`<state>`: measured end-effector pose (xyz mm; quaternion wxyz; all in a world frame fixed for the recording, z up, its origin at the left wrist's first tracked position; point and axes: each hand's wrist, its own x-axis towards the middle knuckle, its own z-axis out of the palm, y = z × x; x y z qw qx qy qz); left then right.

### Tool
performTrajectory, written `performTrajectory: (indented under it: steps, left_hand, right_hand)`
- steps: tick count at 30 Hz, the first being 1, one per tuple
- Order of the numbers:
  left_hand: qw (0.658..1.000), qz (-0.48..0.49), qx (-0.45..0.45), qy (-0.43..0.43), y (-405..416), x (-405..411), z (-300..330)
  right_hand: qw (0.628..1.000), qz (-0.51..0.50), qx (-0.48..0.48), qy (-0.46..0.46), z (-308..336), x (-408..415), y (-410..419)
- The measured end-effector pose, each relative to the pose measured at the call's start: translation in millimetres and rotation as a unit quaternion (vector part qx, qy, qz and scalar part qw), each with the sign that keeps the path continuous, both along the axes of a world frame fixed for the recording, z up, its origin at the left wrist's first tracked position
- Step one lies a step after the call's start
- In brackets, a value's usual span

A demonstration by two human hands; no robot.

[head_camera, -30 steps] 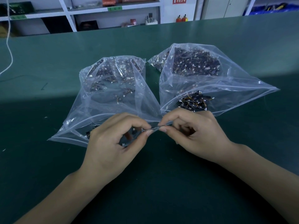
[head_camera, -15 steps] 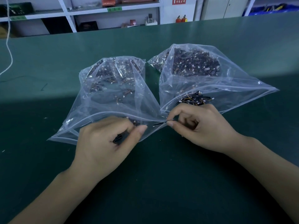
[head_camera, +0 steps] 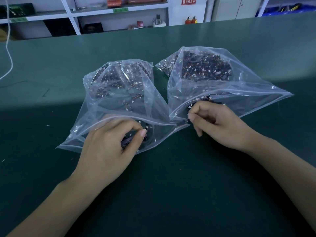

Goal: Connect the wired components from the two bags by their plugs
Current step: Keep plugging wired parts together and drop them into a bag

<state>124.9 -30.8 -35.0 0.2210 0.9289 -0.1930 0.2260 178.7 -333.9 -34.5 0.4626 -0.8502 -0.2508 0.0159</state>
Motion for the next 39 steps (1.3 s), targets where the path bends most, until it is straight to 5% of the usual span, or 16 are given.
performTrajectory:
  steps: [9, 16, 23, 31, 39]
  left_hand:
    - [0.999, 0.016, 0.014, 0.025, 2, 0, -3]
    - [0.999, 0.019, 0.005, 0.03, 1, 0, -3]
    - [0.999, 0.025, 0.011, 0.031, 0, -1, 0]
    - [0.996, 0.04, 0.04, 0.067, 1, -1, -3]
    - [0.997, 0.026, 0.045, 0.065, 3, 2, -8]
  right_hand:
    - [0.991, 0.017, 0.063, 0.114, 3, 3, 2]
    - [0.971, -0.133, 0.06, 0.189, 1, 15, -10]
    - [0.947, -0.263, 0.171, 0.072, -3, 21, -15]
    - [0.95, -0.29, -0.033, -0.107, -15, 21, -15]
    - [0.945, -0.283, -0.038, -0.158, -7, 10, -7]
